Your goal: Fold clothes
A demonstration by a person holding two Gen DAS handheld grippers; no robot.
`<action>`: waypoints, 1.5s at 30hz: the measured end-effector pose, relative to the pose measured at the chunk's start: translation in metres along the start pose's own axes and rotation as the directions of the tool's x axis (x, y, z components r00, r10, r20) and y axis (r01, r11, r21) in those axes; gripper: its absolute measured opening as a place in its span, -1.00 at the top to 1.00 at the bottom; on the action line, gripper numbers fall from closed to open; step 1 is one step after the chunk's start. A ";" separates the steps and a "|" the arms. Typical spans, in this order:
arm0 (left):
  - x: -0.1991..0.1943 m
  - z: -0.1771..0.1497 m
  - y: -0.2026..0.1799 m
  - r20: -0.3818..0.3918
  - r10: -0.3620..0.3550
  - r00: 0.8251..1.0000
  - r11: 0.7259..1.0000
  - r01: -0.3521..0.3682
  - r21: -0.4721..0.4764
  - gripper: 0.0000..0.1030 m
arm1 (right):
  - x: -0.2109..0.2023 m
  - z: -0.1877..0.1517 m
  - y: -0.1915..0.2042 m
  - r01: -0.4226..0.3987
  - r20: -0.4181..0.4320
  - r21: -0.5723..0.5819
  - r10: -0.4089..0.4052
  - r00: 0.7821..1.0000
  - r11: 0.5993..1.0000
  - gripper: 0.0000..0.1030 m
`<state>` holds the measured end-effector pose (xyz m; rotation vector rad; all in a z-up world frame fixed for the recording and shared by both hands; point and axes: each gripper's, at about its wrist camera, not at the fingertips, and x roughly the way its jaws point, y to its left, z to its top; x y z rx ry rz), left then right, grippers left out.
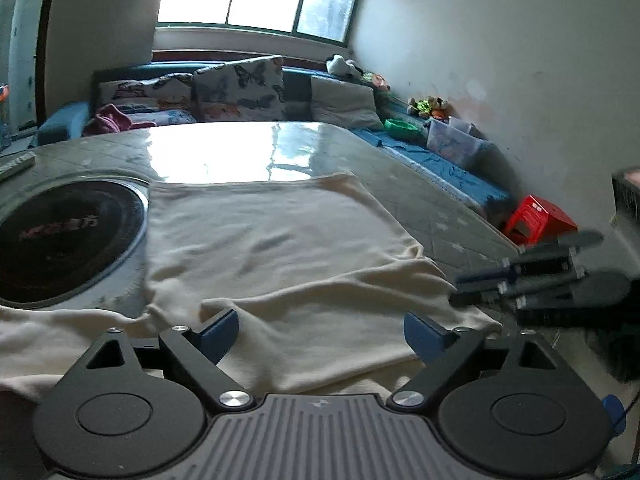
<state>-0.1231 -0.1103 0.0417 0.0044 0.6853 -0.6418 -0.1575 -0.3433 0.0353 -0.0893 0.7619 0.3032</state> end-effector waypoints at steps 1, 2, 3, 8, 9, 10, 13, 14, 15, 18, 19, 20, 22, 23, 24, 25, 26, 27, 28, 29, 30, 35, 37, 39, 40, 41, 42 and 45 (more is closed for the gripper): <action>0.002 0.000 -0.001 -0.009 -0.016 1.000 1.000 0.016 -0.005 -0.94 | 0.003 0.001 -0.001 -0.003 0.002 0.002 0.003 1.000 1.000 0.64; 0.003 0.000 -0.001 -0.015 -0.027 1.000 1.000 0.027 -0.013 -1.00 | 0.006 0.002 -0.001 -0.006 0.003 0.003 0.006 1.000 1.000 0.61; 0.003 -0.001 -0.002 -0.014 -0.040 0.999 0.999 0.040 -0.016 -1.00 | 0.009 0.003 -0.002 -0.009 0.005 0.005 0.009 1.000 1.000 0.58; 0.008 -0.001 -0.004 -0.028 -0.104 0.994 0.994 0.103 -0.042 -1.00 | 0.023 0.008 -0.005 -0.024 0.013 0.012 0.024 1.000 1.000 0.50; 0.009 -0.001 -0.004 -0.033 -0.119 0.992 0.992 0.117 -0.049 -1.00 | 0.026 0.009 -0.006 -0.027 0.015 0.014 0.027 1.000 1.000 0.50; 0.013 0.000 -0.004 -0.041 -0.128 0.991 0.991 0.126 -0.056 -1.00 | 0.029 0.010 -0.006 -0.030 0.017 0.015 0.030 0.999 0.999 0.50; 0.024 0.000 -0.001 -0.075 -0.120 0.990 0.990 0.114 -0.083 -1.00 | 0.038 0.013 -0.008 -0.039 0.022 0.020 0.039 0.999 0.999 0.49; 0.027 0.001 0.001 -0.082 -0.112 0.990 0.990 0.105 -0.092 -1.00 | 0.039 0.013 -0.009 -0.041 0.022 0.019 0.041 0.999 0.999 0.48; 0.030 0.001 0.003 -0.087 -0.102 0.991 0.991 0.093 -0.100 -1.00 | 0.038 0.013 -0.009 -0.043 0.022 0.016 0.042 0.999 0.999 0.48; 0.031 -0.002 0.012 -0.083 -0.058 0.995 0.992 0.048 -0.115 -1.00 | 0.037 0.012 -0.009 -0.046 0.020 0.009 0.046 0.999 0.999 0.36; 0.030 -0.003 0.015 -0.080 -0.053 0.995 0.991 0.043 -0.126 -1.00 | 0.036 0.012 -0.009 -0.047 0.019 0.007 0.047 0.999 0.999 0.34; 0.027 -0.004 0.017 -0.076 -0.059 0.995 0.989 0.048 -0.137 -1.00 | 0.036 0.012 -0.008 -0.047 0.018 0.002 0.047 0.999 0.999 0.34; 0.021 -0.004 0.021 -0.068 -0.070 0.995 0.985 0.058 -0.160 -1.00 | 0.036 0.012 -0.007 -0.046 0.018 -0.007 0.046 0.999 0.999 0.31; 0.018 -0.004 0.023 -0.062 -0.075 0.995 0.983 0.063 -0.170 -1.00 | 0.036 0.012 -0.007 -0.049 0.020 -0.005 0.049 0.999 0.999 0.26; 0.017 -0.002 0.023 -0.053 -0.075 0.996 0.983 0.065 -0.171 -1.00 | 0.036 0.013 -0.007 -0.053 0.023 -0.002 0.053 0.998 0.999 0.24; 0.019 -0.001 0.023 -0.048 -0.073 0.996 0.984 0.064 -0.168 -1.00 | 0.036 0.014 -0.007 -0.057 0.026 0.002 0.056 0.998 0.998 0.23; 0.020 0.001 0.023 -0.044 -0.071 0.997 0.984 0.062 -0.164 -1.00 | 0.037 0.015 -0.006 -0.057 0.027 0.001 0.057 0.998 0.998 0.22; 0.021 0.002 0.023 -0.042 -0.067 0.997 0.985 0.059 -0.162 -1.00 | 0.037 0.015 -0.005 -0.056 0.026 -0.002 0.056 0.998 0.998 0.20; 0.025 0.002 0.024 -0.050 -0.057 0.997 0.986 0.048 -0.163 -1.00 | 0.038 0.016 -0.004 -0.054 0.026 -0.006 0.054 0.998 0.999 0.14; 0.028 0.002 0.025 -0.057 -0.047 0.997 0.986 0.037 -0.164 -1.00 | 0.039 0.016 -0.003 -0.053 0.025 -0.009 0.053 0.998 0.999 0.08; 0.030 0.002 0.025 -0.062 -0.039 0.997 0.986 0.028 -0.165 -1.00 | 0.039 0.016 -0.002 -0.051 0.025 -0.012 0.052 0.998 0.999 0.07; 0.007 -0.001 0.037 -0.024 0.016 1.000 0.980 -0.020 -0.196 -1.00 | 0.040 0.017 0.004 -0.044 0.025 -0.045 0.045 0.999 0.998 -0.03; -0.005 -0.004 0.045 -0.006 0.066 0.998 0.974 -0.066 -0.217 -1.00 | 0.039 0.020 0.007 -0.046 0.033 -0.052 0.047 0.998 0.998 -0.10; -0.017 -0.006 0.052 0.012 0.116 0.993 0.965 -0.110 -0.239 -1.00 | 0.038 0.022 0.010 -0.051 0.039 -0.059 0.054 0.998 0.997 -0.13; -0.023 -0.007 0.057 0.020 0.144 0.989 0.958 -0.134 -0.253 -1.00 | 0.038 0.024 0.013 -0.060 0.040 -0.062 0.062 0.997 0.996 -0.15; -0.029 -0.008 0.063 0.028 0.179 0.983 0.948 -0.165 -0.273 -1.00 | 0.038 0.025 0.015 -0.067 0.041 -0.067 0.069 0.997 0.996 -0.24; -0.035 -0.009 0.070 0.035 0.220 0.975 0.936 -0.201 -0.290 -1.00 | 0.039 0.026 0.018 -0.073 0.043 -0.075 0.076 0.996 0.995 -0.29; -0.053 -0.013 0.090 0.053 0.387 0.921 0.876 -0.348 -0.334 -1.00 | 0.041 0.028 0.027 -0.091 0.044 -0.092 0.095 0.994 0.992 -0.31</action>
